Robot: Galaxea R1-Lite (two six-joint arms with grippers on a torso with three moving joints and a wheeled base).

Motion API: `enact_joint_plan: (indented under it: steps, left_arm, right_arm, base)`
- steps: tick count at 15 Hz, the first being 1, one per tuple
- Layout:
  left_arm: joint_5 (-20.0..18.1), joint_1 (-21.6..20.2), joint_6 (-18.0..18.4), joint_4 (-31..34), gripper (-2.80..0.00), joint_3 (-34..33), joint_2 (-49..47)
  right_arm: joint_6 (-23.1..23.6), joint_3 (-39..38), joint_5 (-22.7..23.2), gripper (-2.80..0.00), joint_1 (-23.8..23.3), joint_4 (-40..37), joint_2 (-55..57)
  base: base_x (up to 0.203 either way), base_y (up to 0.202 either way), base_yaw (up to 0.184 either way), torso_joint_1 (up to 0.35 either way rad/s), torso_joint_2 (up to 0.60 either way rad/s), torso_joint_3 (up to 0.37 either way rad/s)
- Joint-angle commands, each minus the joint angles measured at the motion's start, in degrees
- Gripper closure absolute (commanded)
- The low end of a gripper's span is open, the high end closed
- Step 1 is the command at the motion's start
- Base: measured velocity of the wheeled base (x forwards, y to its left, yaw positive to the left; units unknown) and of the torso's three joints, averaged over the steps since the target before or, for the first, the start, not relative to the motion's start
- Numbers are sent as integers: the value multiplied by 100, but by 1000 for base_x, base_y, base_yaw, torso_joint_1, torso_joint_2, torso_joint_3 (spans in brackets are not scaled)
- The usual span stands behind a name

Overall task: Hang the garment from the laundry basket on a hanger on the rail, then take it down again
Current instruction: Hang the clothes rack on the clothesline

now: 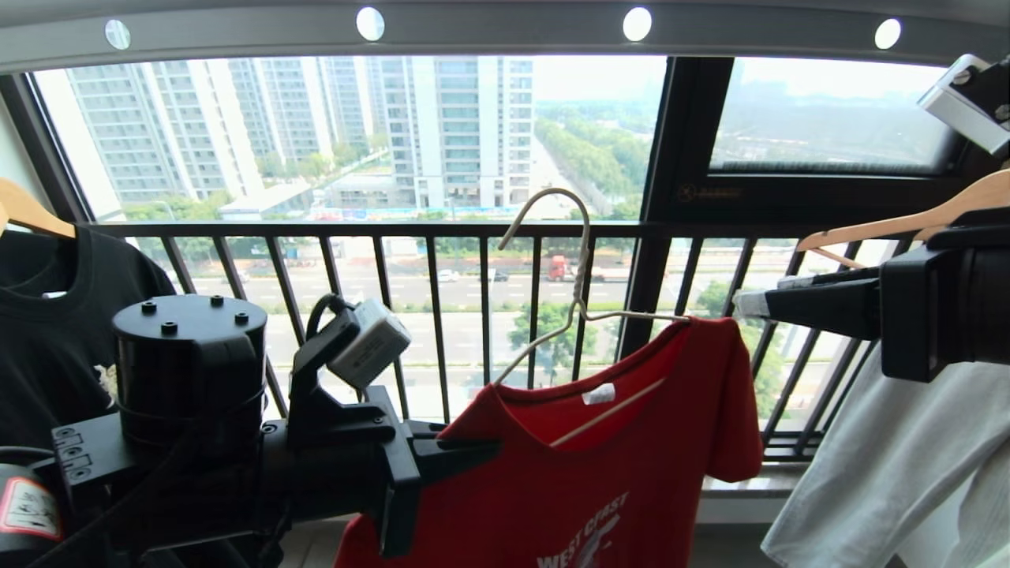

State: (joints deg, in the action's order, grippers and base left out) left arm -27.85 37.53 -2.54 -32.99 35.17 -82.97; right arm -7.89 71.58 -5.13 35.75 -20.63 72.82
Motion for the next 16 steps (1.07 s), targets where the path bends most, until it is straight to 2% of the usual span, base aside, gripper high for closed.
enact_joint_plan:
  steps: [1, 3, 5, 8, 9, 14, 15, 16]
  left_arm:
    - [-60, -1, 50, 742, 0, 211, 315]
    - [-131, -1, 219, 966, 0, 242, 425]
    - [-230, -1, 245, 980, 0, 194, 533]
    - [-473, 7, 246, 1004, 0, 157, 678]
    - [-598, 0, 245, 996, 0, 104, 729]
    - [-643, -115, 237, 987, 0, 139, 773]
    - [-643, -115, 237, 987, 0, 139, 773]
    - [-643, -115, 237, 987, 0, 139, 774]
  right_arm:
    - [261, 2, 879, 0, -825, -156, -127]
    - [722, -40, 2026, 0, -1479, -397, -116]
    - [1468, -234, 2685, 0, -1841, -663, -104]
    - [2320, -544, 3065, 0, -1922, -724, -83]
    - [2474, -557, 3200, 0, -1932, -723, -49]
    - [3198, -29, 3258, 0, -2076, -699, 308]
    - [3309, 17, 3256, -280, -2122, -705, 250]
    - [3343, 90, 3264, -280, -2130, -719, 232]
  base:
    - [0, 0, 0, 0, 0, 0]
    - [0, 0, 0, 0, 0, 0]
    - [0, 0, 0, 0, 0, 0]
    - [0, 0, 0, 0, 0, 0]
    - [0, 0, 0, 0, 0, 0]
    - [0, 0, 0, 0, 0, 0]
    - [0, 0, 0, 0, 0, 0]
    - [0, 0, 0, 0, 0, 0]
